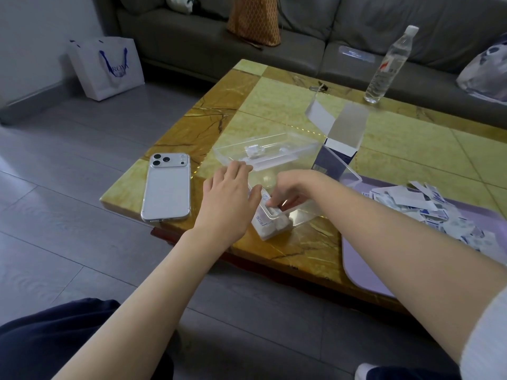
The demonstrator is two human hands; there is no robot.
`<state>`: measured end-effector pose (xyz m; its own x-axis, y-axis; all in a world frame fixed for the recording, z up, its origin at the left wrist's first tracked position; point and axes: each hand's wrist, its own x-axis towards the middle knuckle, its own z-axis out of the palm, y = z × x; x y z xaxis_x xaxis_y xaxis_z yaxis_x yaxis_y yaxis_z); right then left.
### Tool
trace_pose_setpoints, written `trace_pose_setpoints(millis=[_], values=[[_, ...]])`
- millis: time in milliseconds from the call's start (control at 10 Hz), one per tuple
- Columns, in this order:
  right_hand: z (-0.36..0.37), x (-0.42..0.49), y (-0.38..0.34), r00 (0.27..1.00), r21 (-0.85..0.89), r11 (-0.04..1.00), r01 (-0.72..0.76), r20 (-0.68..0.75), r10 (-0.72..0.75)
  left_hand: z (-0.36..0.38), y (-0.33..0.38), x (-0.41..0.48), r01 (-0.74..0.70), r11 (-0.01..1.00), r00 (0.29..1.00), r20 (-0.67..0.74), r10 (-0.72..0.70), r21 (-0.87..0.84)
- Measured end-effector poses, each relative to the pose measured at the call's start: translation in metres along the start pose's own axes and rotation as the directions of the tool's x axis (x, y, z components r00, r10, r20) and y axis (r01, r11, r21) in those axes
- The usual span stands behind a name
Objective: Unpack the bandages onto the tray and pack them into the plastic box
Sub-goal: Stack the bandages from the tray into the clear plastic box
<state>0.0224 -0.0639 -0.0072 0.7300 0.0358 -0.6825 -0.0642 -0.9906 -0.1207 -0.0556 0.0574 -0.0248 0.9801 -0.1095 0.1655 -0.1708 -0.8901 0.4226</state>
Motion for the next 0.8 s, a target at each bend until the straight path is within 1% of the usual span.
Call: trace_pose_setpoints(millis=[200,300,400,500,600,700,800], values=[[-0.0001,0.0022,0.0025,0.999,0.021,0.999,0.024,-0.035,-0.023,0.0001,-0.0010,0.0007,-0.002,1.000,1.000,0.001,0.002,0.003],[-0.0003,0.0045,0.0065,0.997,0.041,0.999,0.017,-0.073,-0.014,0.0009,-0.0012,0.0011,-0.004,1.000,1.000,-0.007,0.004,0.010],[0.0040,0.0071,0.0052,0.988,0.044,0.998,0.044,-0.147,-0.037,0.0010,-0.0006,0.0007,-0.006,1.000,1.000,-0.003,0.006,0.007],[0.0092,0.0099,0.0003,0.979,-0.039,0.997,0.062,-0.191,-0.069,0.0007,-0.0003,0.0007,-0.009,1.000,1.000,-0.003,0.009,0.021],[0.0087,0.0042,0.0012,0.976,0.004,0.995,0.099,-0.193,-0.096,0.0004,-0.0005,0.0007,-0.011,1.000,1.000,-0.001,0.011,0.028],[0.0076,0.0002,0.0020,0.976,0.008,0.997,0.081,-0.205,-0.077,0.0005,-0.0005,0.0004,-0.011,0.999,1.000,0.002,0.011,0.030],[0.0078,0.0020,0.0016,0.981,0.080,0.993,0.081,-0.181,-0.065,0.0010,-0.0005,0.0005,-0.012,0.999,1.000,0.000,0.012,0.033]])
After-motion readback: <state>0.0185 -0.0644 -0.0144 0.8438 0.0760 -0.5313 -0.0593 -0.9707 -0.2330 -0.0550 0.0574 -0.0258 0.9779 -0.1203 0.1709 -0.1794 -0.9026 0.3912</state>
